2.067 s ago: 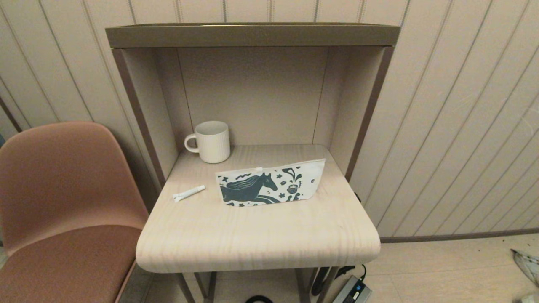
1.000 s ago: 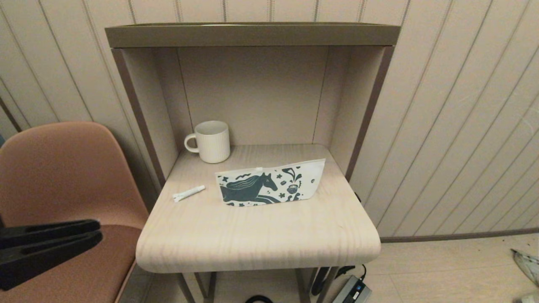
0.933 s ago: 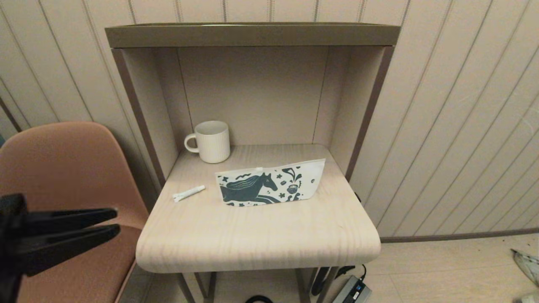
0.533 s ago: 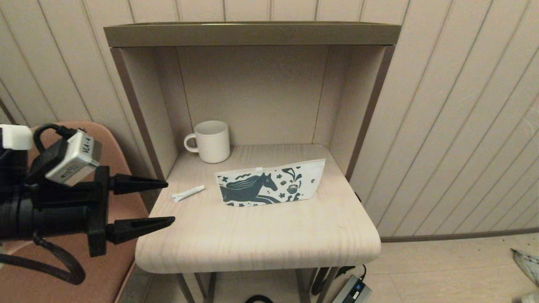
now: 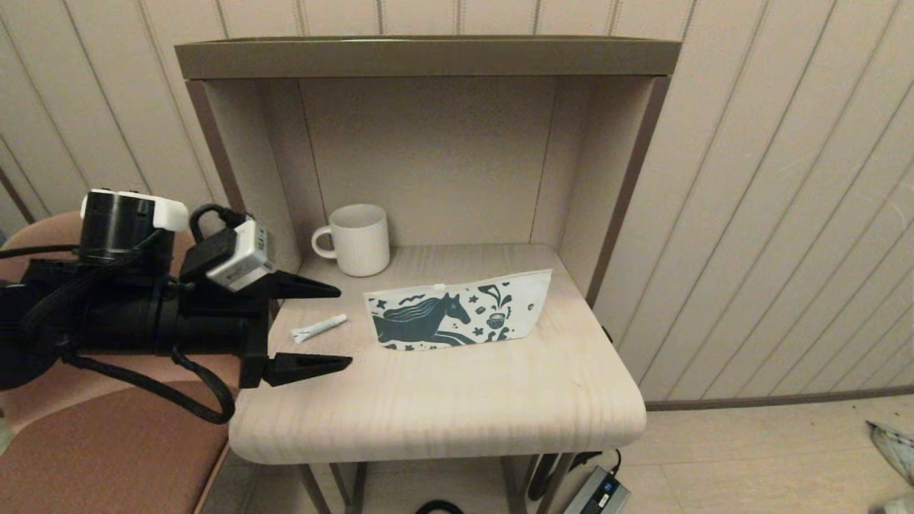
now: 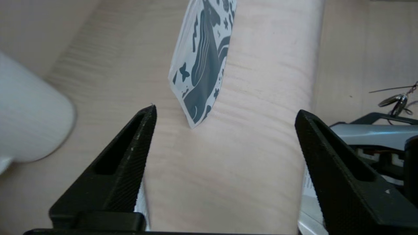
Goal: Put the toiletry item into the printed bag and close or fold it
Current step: Pick up the storage bag
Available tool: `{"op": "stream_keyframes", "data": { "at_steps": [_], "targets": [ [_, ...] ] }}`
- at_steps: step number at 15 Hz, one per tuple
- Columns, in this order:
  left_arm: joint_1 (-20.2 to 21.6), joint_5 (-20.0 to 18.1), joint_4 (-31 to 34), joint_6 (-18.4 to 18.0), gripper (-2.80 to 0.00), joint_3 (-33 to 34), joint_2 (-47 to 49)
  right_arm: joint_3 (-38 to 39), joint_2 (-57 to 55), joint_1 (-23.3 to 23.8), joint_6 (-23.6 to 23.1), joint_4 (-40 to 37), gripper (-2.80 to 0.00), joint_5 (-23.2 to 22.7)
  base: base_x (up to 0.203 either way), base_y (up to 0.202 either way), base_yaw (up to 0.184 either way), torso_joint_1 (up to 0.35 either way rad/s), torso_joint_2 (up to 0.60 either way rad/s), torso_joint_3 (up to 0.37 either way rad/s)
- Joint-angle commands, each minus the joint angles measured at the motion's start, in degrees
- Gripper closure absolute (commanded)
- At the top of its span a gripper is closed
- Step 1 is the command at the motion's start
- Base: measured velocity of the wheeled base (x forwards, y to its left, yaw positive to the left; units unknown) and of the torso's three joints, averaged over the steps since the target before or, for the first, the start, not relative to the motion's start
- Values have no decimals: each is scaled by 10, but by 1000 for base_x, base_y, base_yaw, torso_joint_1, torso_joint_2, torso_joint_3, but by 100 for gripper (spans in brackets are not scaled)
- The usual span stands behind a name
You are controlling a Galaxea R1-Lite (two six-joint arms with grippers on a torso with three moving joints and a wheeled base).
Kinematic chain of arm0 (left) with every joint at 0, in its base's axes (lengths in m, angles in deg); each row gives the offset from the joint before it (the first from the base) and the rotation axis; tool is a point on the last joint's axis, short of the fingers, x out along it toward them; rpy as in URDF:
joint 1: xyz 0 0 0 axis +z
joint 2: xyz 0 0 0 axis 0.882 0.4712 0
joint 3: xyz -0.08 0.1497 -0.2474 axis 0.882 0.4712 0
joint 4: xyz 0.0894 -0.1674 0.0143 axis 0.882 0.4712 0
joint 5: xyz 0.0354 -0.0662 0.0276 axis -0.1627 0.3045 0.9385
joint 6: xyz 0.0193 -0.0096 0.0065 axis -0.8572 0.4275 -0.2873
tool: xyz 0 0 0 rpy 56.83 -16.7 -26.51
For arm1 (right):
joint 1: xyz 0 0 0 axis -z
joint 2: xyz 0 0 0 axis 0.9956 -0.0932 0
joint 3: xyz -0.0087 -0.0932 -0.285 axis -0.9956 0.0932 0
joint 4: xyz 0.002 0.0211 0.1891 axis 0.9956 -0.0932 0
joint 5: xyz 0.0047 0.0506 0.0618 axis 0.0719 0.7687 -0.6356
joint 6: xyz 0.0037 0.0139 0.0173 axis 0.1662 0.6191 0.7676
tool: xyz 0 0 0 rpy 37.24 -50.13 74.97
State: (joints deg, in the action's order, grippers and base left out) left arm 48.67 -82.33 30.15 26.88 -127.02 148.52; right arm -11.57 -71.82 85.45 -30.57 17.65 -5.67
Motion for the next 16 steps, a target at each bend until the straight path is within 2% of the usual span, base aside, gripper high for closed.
{"op": "stream_keyframes", "data": {
  "at_steps": [1,3,6,9,11,16],
  "targets": [
    [-5,-3,4,-2,-280,-27,49,0,-1,0,-1,1,0,0,0,0,0,0,0,0],
    [-6,-3,38,-1,-280,-74,74,0,-1,0,0,1,0,0,0,0,0,0,0,0],
    [-6,-3,135,0,-280,-174,110,0,-1,0,-1,1,0,0,0,0,0,0,0,0],
    [-7,-3,178,4,-280,-240,161,0,-1,0,-1,1,0,0,0,0,0,0,0,0],
    [-17,-3,208,4,-280,-255,166,0,-1,0,-1,1,0,0,0,0,0,0,0,0],
    [-47,9,225,5,-280,-272,178,0,-1,0,-1,1,0,0,0,0,0,0,0,0]
  ]
}}
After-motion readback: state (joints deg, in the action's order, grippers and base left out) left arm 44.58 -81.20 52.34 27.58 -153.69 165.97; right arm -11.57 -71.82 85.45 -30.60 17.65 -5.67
